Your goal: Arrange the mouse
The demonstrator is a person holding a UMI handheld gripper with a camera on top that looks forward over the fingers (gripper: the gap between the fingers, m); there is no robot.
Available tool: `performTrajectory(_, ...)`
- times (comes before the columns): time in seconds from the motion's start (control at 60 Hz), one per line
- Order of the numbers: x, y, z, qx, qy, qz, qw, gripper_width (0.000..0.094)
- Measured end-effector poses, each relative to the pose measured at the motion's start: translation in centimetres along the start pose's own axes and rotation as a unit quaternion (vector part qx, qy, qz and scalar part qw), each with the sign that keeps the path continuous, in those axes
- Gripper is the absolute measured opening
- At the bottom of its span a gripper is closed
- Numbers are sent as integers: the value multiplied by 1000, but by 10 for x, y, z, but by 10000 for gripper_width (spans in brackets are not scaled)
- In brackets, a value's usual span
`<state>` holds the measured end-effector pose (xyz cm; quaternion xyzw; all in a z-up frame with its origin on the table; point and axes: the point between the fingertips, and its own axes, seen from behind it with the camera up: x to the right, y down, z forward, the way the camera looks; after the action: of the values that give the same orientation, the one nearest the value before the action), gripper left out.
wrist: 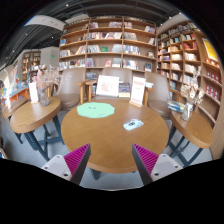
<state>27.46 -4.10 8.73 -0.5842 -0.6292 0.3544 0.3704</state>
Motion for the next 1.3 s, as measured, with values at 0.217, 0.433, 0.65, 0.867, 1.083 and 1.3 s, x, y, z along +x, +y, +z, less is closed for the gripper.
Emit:
performTrajectory(0.217,70,17,48,-16,34,17,999,854)
performTrajectory(0.433,86,17,86,-42,34,28,998,854)
performTrajectory(0.65,95,19,141,-76,37,44,995,854)
performTrajectory(0.867,94,21,186,-105,33,68,992,854)
performTrajectory(1.083,99,1,227,-109,43,67,991,850)
performTrajectory(1.3,98,-19,263,-113,44,59,991,846)
